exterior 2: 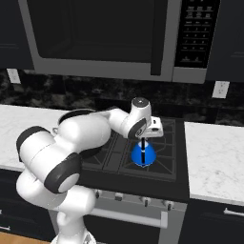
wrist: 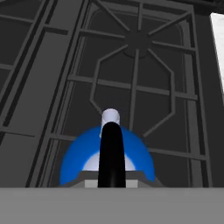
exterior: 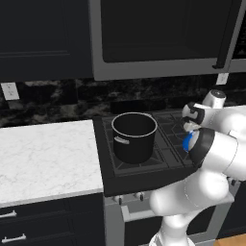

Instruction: Pick the kettle from the counter and place it on a stove burner. Then turn the burner on.

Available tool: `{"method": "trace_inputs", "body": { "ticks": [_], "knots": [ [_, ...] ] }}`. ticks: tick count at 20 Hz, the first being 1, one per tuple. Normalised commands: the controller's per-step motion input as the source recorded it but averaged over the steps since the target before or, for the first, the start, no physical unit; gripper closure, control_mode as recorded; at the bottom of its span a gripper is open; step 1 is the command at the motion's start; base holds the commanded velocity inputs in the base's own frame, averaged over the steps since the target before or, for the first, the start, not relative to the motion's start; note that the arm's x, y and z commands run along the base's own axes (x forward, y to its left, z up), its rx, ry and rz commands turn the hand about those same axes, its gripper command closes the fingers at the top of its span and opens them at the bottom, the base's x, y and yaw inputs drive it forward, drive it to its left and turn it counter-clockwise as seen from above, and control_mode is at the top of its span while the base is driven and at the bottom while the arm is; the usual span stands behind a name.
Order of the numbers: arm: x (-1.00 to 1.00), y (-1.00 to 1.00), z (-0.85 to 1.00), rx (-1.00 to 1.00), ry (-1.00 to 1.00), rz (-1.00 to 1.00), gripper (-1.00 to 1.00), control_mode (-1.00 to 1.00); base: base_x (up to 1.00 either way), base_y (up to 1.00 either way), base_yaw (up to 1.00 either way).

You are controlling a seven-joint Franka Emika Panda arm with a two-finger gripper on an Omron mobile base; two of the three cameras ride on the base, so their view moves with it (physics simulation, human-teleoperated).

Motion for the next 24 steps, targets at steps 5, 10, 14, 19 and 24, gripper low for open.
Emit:
{"method": "trace_inputs", "body": {
  "ticks": [5,10,14,19,24],
  "knots": [
    [0.0,0.0,0.05,0.0,-0.13,0.0,1.0,-1.0,0.0,0.0,0.0],
    [0.08,-0.02,0.17,0.0,-0.1,0.0,1.0,-1.0,0.0,0.0,0.0],
    [0.17,0.0,0.02,0.0,-0.03,0.0,1.0,-1.0,0.0,0.0,0.0],
    [0.33,-0.02,-0.05,0.0,0.0,0.0,1.0,-1.0,0.0,0.0,0.0],
    [0.04,-0.13,-0.16,0.0,0.0,0.0,1.0,-1.0,0.0,0.0,0.0]
  ]
}}
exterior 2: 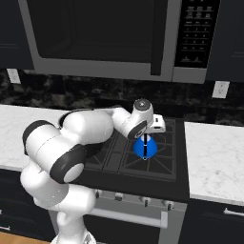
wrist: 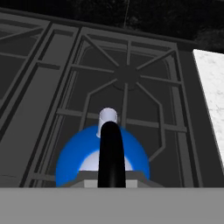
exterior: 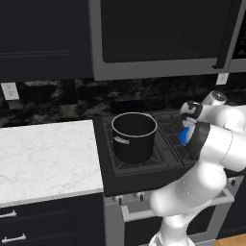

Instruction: Pick the kettle from the counter and place it on a stove burner. Then turn the burner on.

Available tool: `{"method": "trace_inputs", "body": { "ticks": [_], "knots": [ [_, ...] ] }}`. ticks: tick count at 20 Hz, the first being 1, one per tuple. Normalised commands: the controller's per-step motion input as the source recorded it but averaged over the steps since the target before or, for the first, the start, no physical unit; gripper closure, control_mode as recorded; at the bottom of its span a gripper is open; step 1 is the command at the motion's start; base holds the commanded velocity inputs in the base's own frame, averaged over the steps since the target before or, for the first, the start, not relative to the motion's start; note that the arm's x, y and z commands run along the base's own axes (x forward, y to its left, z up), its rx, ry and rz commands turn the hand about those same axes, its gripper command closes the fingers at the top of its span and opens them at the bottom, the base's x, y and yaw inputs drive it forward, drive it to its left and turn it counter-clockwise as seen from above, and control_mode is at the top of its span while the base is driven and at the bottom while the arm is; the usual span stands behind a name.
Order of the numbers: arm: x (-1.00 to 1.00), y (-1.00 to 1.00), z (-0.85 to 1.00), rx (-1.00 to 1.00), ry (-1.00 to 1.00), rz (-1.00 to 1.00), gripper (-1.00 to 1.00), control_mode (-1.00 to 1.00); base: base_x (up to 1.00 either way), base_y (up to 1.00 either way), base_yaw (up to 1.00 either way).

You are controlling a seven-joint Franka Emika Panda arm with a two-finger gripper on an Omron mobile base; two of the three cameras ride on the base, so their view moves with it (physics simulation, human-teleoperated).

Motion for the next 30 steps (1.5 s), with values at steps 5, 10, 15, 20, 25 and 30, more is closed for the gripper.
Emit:
{"method": "trace_inputs", "body": {
  "ticks": [5,10,15,20,25,30],
  "knots": [
    [0.0,-0.19,-0.14,0.0,0.0,-0.02,1.0,-1.0,0.0,0.0,0.0],
    [0.0,-0.06,0.0,0.0,0.0,-0.01,1.0,-1.0,0.0,0.0,0.0],
    [0.0,0.0,0.11,0.0,0.0,0.0,1.0,-1.0,0.0,0.0,0.0],
    [0.0,0.0,-0.12,0.0,0.0,0.0,1.0,-1.0,0.0,0.0,0.0],
    [0.0,0.0,-0.35,0.0,0.0,0.0,1.0,-1.0,0.0,0.0,0.0],
    [0.0,0.0,-0.12,0.0,0.0,0.0,1.0,-1.0,0.0,0.0,0.0]
  ]
}}
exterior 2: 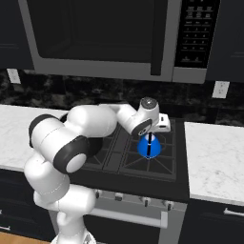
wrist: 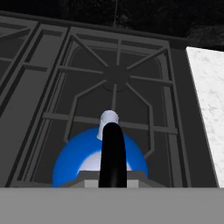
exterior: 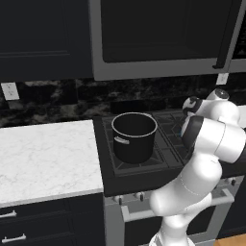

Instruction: Pick the kettle from the counter and place it on a stove burner. Then turn the burner on.

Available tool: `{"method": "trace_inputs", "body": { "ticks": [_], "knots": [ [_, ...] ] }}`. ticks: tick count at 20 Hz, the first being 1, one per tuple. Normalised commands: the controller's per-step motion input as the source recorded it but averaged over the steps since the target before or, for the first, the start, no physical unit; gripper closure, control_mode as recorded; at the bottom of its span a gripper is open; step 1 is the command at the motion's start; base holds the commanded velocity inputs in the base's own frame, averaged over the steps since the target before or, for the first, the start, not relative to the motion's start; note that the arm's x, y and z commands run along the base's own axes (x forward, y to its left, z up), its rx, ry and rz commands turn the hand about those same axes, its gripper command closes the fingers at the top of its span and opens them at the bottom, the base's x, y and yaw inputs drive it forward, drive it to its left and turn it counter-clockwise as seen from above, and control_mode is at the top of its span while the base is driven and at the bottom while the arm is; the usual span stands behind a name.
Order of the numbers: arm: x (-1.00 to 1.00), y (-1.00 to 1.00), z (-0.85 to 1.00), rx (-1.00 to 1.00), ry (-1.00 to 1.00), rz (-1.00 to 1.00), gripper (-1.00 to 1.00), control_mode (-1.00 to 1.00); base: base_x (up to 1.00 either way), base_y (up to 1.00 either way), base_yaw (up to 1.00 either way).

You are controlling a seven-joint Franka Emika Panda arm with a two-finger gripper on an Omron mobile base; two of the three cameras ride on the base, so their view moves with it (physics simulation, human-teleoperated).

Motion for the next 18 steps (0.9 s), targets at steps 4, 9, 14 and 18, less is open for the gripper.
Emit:
{"method": "trace_inputs", "body": {
  "ticks": [4,9,14,18],
  "knots": [
    [0.0,0.0,0.0,0.0,0.0,0.0,-1.0,-1.0,0.0,0.0,0.0],
    [-0.02,0.0,0.0,0.0,-0.01,0.0,-1.0,-1.0,0.0,0.0,0.0],
    [-0.05,0.0,0.06,-0.03,-0.02,0.0,-1.0,-1.0,0.0,0.0,0.0],
    [-0.58,0.1,0.27,-0.03,-0.09,0.0,-1.0,-1.0,0.0,0.0,0.0]
  ]
}}
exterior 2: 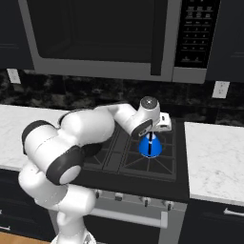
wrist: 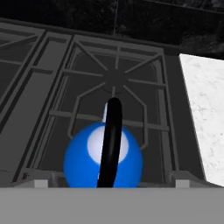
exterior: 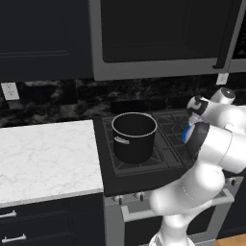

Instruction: Pick the kettle from the counter and place it on a stove burner. Then turn the burner on.

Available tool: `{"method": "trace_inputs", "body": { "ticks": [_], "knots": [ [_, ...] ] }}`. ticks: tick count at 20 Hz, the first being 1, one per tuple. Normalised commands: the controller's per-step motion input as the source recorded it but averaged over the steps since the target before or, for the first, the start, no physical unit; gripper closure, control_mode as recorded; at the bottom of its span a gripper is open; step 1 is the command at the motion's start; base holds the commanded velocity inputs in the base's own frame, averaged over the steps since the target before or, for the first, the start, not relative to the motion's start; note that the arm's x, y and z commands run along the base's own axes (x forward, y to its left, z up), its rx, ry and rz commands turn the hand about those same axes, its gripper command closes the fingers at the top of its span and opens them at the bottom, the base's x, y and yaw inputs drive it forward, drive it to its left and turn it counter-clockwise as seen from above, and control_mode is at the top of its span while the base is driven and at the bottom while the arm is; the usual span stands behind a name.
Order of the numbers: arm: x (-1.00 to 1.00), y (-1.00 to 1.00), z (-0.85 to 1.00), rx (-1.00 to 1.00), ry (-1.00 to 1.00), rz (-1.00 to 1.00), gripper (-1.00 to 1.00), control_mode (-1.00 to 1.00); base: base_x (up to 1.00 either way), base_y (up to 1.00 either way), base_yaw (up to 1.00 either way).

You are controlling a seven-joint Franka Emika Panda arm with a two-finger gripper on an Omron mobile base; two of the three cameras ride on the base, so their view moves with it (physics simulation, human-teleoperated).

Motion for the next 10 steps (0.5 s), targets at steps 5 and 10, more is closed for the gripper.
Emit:
{"method": "trace_inputs", "body": {
  "ticks": [5,10],
  "knots": [
    [-0.99,0.21,0.13,-0.01,-0.09,0.0,-1.0,-1.0,0.0,0.0,0.0],
    [-1.0,0.14,0.0,0.0,-0.07,0.0,-1.0,-1.0,0.0,0.0,0.0]
  ]
}}
